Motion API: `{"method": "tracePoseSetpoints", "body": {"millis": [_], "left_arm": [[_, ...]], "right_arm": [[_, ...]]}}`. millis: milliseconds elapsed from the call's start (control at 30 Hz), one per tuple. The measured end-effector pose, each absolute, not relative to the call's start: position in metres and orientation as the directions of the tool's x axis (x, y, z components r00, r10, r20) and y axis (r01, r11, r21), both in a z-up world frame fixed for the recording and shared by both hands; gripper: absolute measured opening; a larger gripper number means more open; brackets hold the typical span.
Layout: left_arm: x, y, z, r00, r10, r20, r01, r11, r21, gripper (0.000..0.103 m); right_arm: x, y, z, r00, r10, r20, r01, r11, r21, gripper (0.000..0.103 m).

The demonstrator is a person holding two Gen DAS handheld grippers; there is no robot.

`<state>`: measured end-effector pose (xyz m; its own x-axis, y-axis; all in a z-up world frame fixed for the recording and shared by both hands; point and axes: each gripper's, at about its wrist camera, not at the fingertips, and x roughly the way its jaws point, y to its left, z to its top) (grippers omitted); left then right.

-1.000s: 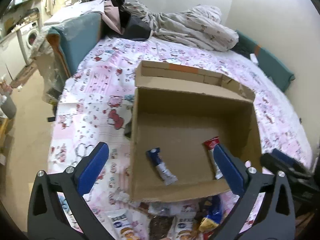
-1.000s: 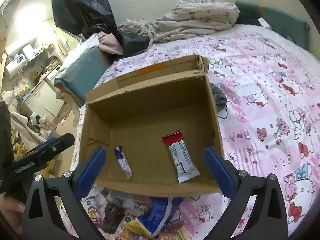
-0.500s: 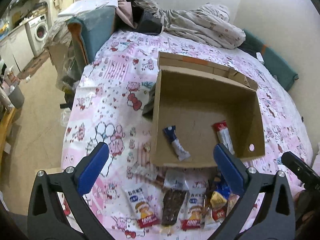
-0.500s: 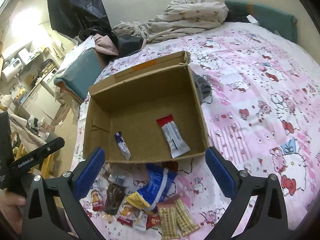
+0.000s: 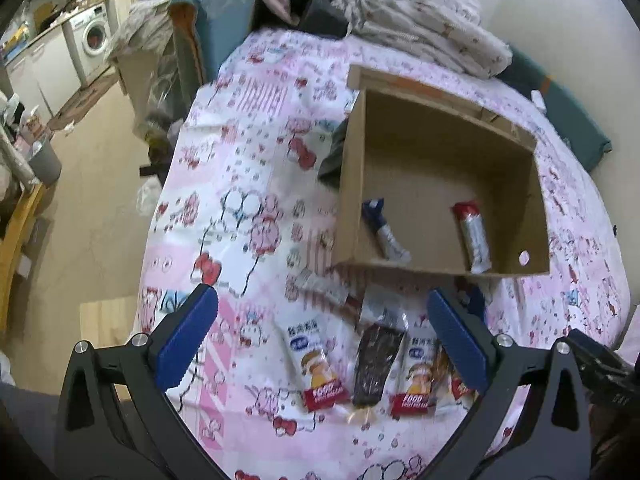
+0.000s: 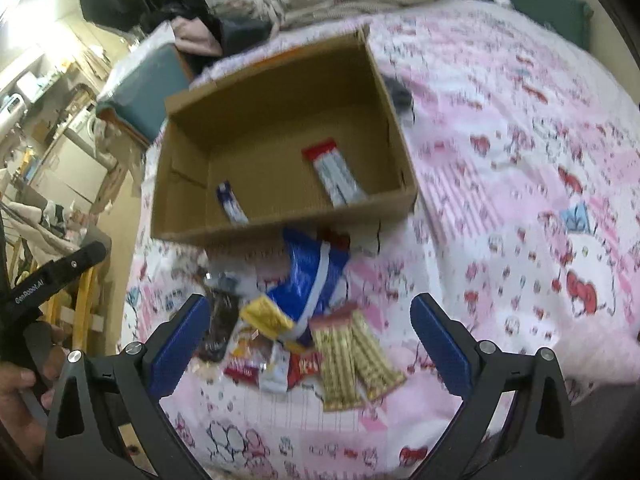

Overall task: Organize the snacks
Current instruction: 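Grasp the white 'FOOD' rice-cracker bag with left tool while right grasps yellow wafer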

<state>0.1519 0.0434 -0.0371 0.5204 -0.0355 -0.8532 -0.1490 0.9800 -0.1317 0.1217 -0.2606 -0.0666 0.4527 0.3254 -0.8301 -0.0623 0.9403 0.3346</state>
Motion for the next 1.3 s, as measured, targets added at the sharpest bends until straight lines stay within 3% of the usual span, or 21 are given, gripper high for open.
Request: {"method": "tracePoseSetpoints", "body": {"millis": [200, 500, 633, 900, 967, 1000, 1033, 1233, 1267, 1300], "left_arm": [[0.149, 0.065, -0.061, 0.435, -0.031, -0.900, -0.267, 0.950, -0.162, 0.102], [0.152, 0.074, -0.108, 0.289, -0.049, -0.956, -0.351, 0.924, -0.154, 0.081], [0.157, 0.062, -0.132, 0.221, -0.071, -0.973, -0.341, 0.929, -0.145, 0.057], [0.163, 0.045, -0.165, 0.132, -0.064, -0.989, -0.326, 0.940, -0.104, 0.057], [0.162, 0.041, -0.170, 0.118, -0.028, -0.993, -0.314, 0.947, -0.064, 0.047], [0.162, 0.038, -0.171, 0.112, -0.015, -0.994, -0.305, 0.951, -0.049, 0.031], [0.162, 0.035, -0.172, 0.105, -0.003, -0.995, -0.295, 0.955, -0.034, 0.026], [0.157, 0.031, -0.144, 0.169, -0.025, -0.985, -0.274, 0.959, -0.071, 0.026], [0.155, 0.032, -0.138, 0.187, -0.044, -0.981, -0.275, 0.957, -0.095, 0.026], [0.154, 0.032, -0.130, 0.209, -0.055, -0.976, -0.271, 0.956, -0.112, 0.026]], "right_arm": [[0.127, -0.268, -0.090, 0.369, 0.403, -0.837, 0.018, 0.898, 0.440, 0.102], [0.133, -0.276, -0.095, 0.368, 0.408, -0.835, 0.080, 0.881, 0.466, 0.102], [0.135, -0.281, -0.096, 0.372, 0.422, -0.827, 0.099, 0.868, 0.487, 0.102], [0.138, -0.292, -0.097, 0.386, 0.453, -0.804, 0.135, 0.834, 0.535, 0.102], [0.139, -0.293, -0.097, 0.384, 0.453, -0.805, 0.141, 0.833, 0.536, 0.102], [0.140, -0.293, -0.098, 0.383, 0.446, -0.809, 0.144, 0.836, 0.529, 0.102], [0.140, -0.293, -0.097, 0.386, 0.426, -0.818, 0.148, 0.847, 0.511, 0.102], [0.140, -0.305, -0.104, 0.372, 0.349, -0.860, 0.215, 0.869, 0.446, 0.101], [0.140, -0.305, -0.107, 0.352, 0.340, -0.872, 0.225, 0.874, 0.431, 0.098], [0.140, -0.305, -0.109, 0.342, 0.346, -0.874, 0.222, 0.874, 0.433, 0.089]]}}
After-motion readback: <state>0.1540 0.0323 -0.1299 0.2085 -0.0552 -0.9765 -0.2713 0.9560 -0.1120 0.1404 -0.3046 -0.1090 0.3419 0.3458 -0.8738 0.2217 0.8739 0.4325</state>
